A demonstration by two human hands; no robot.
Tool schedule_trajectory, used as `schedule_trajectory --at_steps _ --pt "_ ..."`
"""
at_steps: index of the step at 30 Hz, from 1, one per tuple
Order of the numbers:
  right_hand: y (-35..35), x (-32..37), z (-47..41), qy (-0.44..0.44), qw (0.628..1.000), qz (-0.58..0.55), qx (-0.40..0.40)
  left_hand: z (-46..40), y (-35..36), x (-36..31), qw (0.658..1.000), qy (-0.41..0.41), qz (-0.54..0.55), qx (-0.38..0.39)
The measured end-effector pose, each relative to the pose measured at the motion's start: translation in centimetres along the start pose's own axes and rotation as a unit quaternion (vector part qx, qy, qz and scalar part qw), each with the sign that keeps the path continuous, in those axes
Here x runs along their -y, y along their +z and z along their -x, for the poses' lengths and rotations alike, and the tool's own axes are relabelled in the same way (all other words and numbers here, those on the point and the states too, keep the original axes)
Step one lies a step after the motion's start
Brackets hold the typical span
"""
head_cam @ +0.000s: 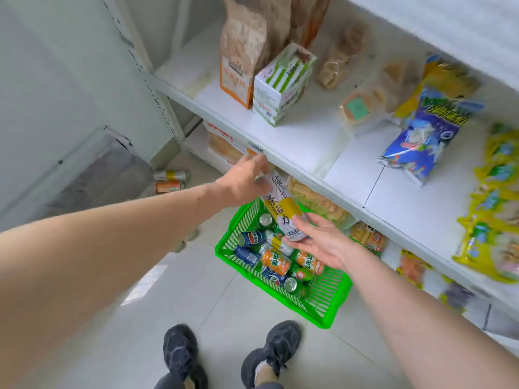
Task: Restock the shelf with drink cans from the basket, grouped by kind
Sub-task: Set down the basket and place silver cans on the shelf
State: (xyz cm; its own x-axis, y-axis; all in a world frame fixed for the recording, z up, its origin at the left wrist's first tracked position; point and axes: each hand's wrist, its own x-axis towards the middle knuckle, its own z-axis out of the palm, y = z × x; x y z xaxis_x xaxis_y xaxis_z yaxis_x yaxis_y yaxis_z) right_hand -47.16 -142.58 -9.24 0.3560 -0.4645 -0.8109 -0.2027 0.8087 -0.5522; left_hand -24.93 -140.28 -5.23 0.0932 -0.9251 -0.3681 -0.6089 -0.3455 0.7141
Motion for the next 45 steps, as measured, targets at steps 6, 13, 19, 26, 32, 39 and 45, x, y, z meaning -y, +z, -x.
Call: schedule_trajectory --at_steps 6,13,19,26,32,39,45 --pt "4.8 4.6 9.1 -0.032 0.999 -0.023 0.033 5.3 -8.5 -6.6 0.996 0.057 0.064 0.013" --pt "8.9 7.9 18.0 -0.114 0.992 0.026 0.049 10.7 -16.4 -12.9 0.988 0.131 0.074 0.013" --pt "12.2 11.8 23.7 -0.192 0.975 0.110 0.035 13.8 -22.0 -18.4 0.975 0.206 0.081 0.034" --pt "14.0 17.6 27.6 -0.279 0.929 0.241 -0.040 14.2 -27.0 -24.3 0.966 0.254 0.038 0.024" --pt "13.3 22.9 27.2 -0.332 0.891 0.299 -0.081 12.4 -28.7 -27.9 0.962 0.274 0.012 -0.009" --pt "11.0 29.6 24.6 -0.369 0.867 0.319 -0.103 7.4 -30.0 -31.4 0.958 0.277 0.051 -0.050" --pt "9.0 34.7 21.4 -0.383 0.864 0.301 -0.127 2.0 -31.8 -32.4 0.963 0.247 0.062 -0.088"
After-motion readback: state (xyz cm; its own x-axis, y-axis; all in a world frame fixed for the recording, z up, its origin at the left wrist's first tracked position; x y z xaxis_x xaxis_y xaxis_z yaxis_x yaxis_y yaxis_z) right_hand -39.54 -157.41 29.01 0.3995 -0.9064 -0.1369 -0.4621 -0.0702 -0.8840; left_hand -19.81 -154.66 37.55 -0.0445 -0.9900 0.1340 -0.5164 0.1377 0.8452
